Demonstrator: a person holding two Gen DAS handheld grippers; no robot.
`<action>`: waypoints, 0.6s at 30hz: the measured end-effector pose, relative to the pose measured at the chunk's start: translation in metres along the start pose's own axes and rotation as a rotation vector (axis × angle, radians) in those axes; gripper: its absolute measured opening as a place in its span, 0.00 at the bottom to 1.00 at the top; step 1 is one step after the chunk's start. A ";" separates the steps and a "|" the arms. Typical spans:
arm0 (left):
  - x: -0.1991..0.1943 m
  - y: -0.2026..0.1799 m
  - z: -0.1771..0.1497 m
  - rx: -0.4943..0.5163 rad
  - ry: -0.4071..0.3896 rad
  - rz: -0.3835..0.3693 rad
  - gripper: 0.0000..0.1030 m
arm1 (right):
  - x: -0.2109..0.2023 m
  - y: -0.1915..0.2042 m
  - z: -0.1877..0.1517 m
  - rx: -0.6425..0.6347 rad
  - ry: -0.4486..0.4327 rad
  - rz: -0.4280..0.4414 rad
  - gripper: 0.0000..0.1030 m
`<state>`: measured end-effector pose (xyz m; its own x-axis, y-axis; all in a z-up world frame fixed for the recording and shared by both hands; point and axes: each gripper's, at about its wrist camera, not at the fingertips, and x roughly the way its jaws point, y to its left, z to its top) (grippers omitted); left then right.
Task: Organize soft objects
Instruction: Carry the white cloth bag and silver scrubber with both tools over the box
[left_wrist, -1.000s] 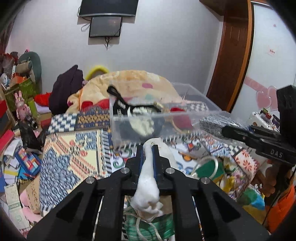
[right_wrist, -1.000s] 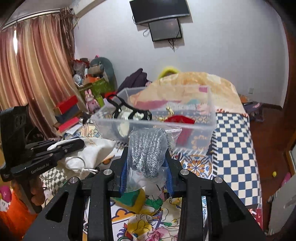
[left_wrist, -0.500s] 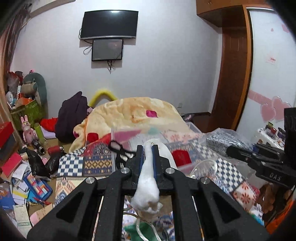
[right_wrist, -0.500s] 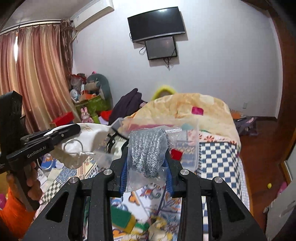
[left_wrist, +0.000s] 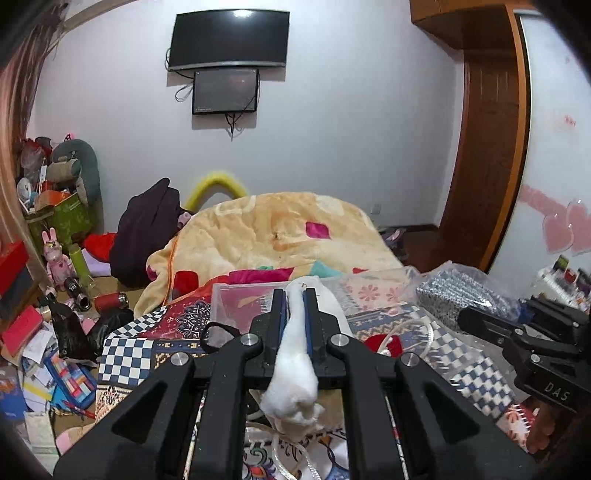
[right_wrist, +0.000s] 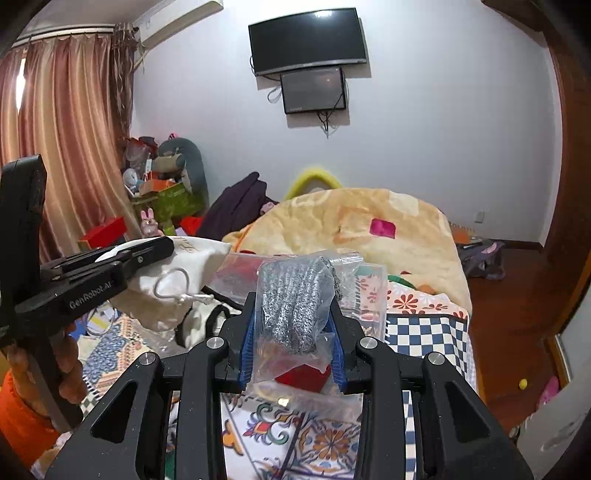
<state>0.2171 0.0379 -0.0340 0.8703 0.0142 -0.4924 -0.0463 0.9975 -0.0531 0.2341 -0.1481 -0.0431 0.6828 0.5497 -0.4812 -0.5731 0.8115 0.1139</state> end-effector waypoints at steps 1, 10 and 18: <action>0.005 -0.002 0.000 0.004 0.010 0.001 0.07 | 0.005 0.000 0.000 -0.004 0.009 -0.005 0.29; 0.054 -0.018 -0.009 0.037 0.122 -0.009 0.07 | 0.044 -0.007 -0.008 -0.007 0.122 -0.010 0.29; 0.066 -0.020 -0.016 0.047 0.180 -0.009 0.14 | 0.052 -0.007 -0.017 -0.024 0.171 -0.007 0.32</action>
<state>0.2675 0.0174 -0.0792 0.7684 -0.0028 -0.6399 -0.0123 0.9997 -0.0191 0.2665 -0.1285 -0.0837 0.6012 0.5004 -0.6230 -0.5804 0.8093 0.0900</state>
